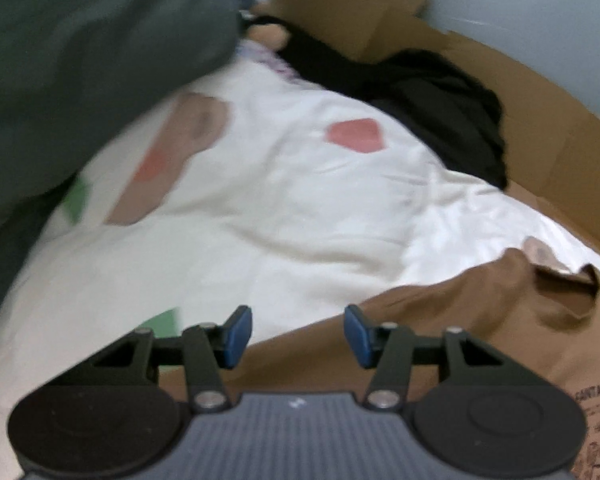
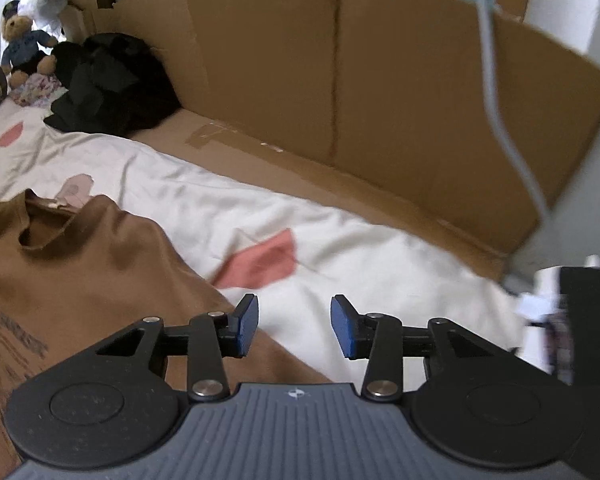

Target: Fold clothes

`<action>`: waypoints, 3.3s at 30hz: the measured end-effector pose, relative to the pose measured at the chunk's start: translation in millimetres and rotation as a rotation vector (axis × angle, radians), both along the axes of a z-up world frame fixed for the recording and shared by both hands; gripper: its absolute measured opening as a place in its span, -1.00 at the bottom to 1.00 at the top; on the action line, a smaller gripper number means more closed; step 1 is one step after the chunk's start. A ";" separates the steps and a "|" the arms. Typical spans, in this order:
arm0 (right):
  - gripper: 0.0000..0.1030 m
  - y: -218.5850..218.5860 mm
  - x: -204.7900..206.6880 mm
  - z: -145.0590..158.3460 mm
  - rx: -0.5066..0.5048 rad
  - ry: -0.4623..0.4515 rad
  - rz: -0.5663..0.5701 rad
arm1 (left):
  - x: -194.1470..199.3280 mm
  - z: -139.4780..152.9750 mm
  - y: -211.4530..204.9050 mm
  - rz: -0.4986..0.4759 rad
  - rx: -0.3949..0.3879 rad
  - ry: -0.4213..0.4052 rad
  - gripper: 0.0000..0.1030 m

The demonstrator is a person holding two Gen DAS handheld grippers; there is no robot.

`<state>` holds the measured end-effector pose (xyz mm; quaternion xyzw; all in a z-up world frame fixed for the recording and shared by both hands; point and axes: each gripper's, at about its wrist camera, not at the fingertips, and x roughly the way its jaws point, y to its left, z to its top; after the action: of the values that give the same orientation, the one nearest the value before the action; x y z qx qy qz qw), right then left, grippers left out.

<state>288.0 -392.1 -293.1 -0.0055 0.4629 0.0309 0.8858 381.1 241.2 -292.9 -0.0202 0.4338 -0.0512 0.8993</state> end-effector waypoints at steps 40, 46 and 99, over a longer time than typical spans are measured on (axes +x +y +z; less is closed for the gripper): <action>-0.87 48.2 13.4 -36.3 -0.194 -0.008 0.243 | 33.8 -24.2 -54.6 -0.089 0.074 -0.068 -0.81; -0.88 55.2 33.0 -24.9 -0.230 -0.068 0.209 | 46.0 -19.5 -48.5 -0.053 0.075 -0.090 -0.82; -0.94 -41.7 36.2 -26.0 -0.225 0.108 -0.031 | -11.1 -10.1 -66.4 0.027 0.036 -0.078 0.05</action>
<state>324.2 -433.8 -319.1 -0.0960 0.5107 -0.0347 0.8537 370.0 174.9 -302.9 -0.0077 0.3992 -0.0320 0.9163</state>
